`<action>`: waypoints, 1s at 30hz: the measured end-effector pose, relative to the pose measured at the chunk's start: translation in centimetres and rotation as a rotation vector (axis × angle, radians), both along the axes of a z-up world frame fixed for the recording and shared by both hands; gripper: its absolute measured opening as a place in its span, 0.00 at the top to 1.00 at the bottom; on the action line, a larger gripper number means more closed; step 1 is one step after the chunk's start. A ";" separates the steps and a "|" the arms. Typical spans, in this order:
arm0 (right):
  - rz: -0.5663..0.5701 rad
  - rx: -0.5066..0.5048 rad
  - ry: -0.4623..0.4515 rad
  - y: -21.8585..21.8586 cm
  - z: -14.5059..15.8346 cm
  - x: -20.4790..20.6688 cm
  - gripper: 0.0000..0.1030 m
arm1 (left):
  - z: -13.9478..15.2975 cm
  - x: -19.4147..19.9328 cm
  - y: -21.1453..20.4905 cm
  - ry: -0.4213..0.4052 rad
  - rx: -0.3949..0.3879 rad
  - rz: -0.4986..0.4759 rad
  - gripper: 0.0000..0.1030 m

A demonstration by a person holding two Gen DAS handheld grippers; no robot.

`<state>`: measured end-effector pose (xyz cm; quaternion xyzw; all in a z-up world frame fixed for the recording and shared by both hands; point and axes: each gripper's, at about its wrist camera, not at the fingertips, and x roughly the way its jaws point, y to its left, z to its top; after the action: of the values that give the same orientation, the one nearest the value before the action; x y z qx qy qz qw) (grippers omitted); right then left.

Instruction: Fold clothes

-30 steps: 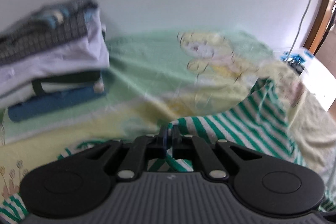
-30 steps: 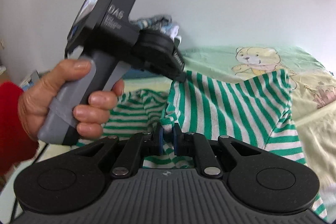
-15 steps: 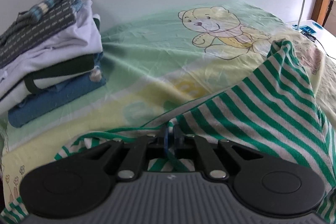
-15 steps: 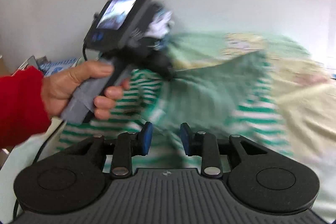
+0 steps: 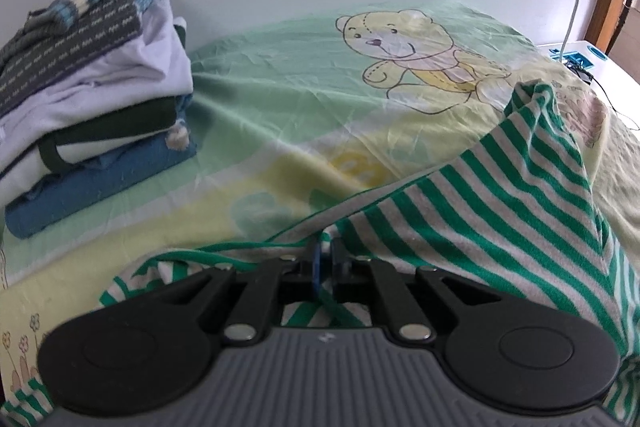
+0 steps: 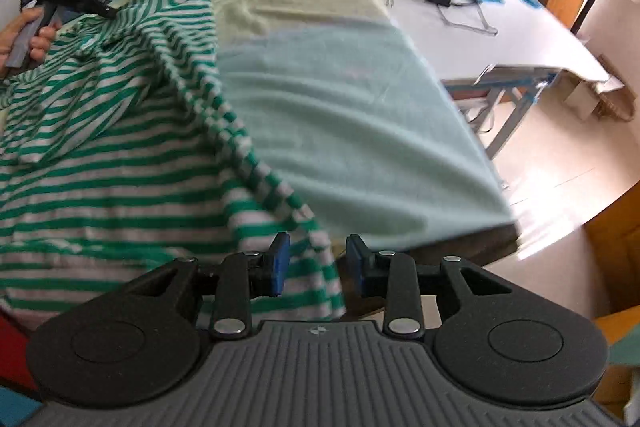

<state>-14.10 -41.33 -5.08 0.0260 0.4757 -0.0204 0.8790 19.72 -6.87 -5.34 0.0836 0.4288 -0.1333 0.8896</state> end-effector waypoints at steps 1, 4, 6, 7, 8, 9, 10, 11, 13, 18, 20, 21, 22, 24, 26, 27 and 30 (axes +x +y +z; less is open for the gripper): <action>-0.002 -0.004 -0.008 0.1 -0.2 0.0 0.68 | 0.1 0.1 0.1 0.009 -0.010 0.009 0.97; -0.002 0.015 -0.019 -0.2 -0.8 0.1 0.68 | 0.3 0.3 0.3 0.036 -0.021 0.023 0.91; 0.008 0.048 -0.009 -0.9 -0.8 0.0 0.68 | 0.6 0.1 0.3 0.033 0.007 0.020 0.79; 0.013 0.057 -0.005 -1.1 -0.8 -0.1 0.68 | 0.8 -0.2 0.4 0.022 0.022 0.019 0.67; 0.019 0.062 -0.001 -1.1 -0.8 -0.1 0.68 | 1.0 -0.4 0.5 0.008 0.038 0.017 0.57; 0.024 0.068 0.001 -1.1 -0.8 -0.1 0.72 | 1.4 -0.9 0.8 -0.012 0.049 0.014 0.55; 0.026 0.079 0.000 -1.2 -0.7 -0.1 0.78 | 1.8 -1.3 1.2 -0.021 0.056 0.007 0.55; 0.029 0.079 -0.001 -1.2 -0.7 -0.1 0.79 | 2.2 -1.9 1.5 -0.028 0.064 0.001 0.55; 0.036 0.067 -0.005 -1.0 -0.7 -0.1 0.83 | 3.0 -3.3 2.0 -0.043 0.086 -0.007 0.54; 0.074 0.020 -0.011 -0.5 -0.2 -0.1 0.86 | 5.0 -8.5 0.7 0.056 -0.073 -0.147 0.52; 0.097 -0.012 -0.012 -0.2 0.3 0.0 0.86 | 5.0 -10.9 -1.3 0.121 -0.167 -0.218 0.40; 0.106 -0.025 -0.012 -0.1 0.6 0.0 0.86 | 4.7 -11.8 -2.6 0.156 -0.198 -0.256 0.39; 0.112 -0.036 -0.015 0.0 0.9 -0.1 0.86 | 4.3 -12.6 -3.8 0.177 -0.211 -0.275 0.40; 0.121 -0.051 -0.019 0.1 1.4 -0.2 0.87 | 3.2 -13.4 -6.5 0.215 -0.227 -0.294 0.40; 0.136 -0.069 -0.026 0.3 2.0 -0.5 0.87 | 2.0 -13.2 -8.5 0.269 -0.239 -0.278 0.41; 0.143 -0.081 -0.030 0.5 2.3 -0.7 0.87 | 1.4 -13.0 -9.2 0.304 -0.257 -0.267 0.41; 0.153 -0.100 -0.046 1.0 3.0 -1.3 0.88 | 0.5 -11.7 -10.6 0.336 -0.274 -0.217 0.37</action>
<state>-15.42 -40.37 -2.08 -0.0537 0.4546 0.0238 0.8888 8.01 -17.45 -4.87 -0.0155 0.5374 -0.2973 0.7891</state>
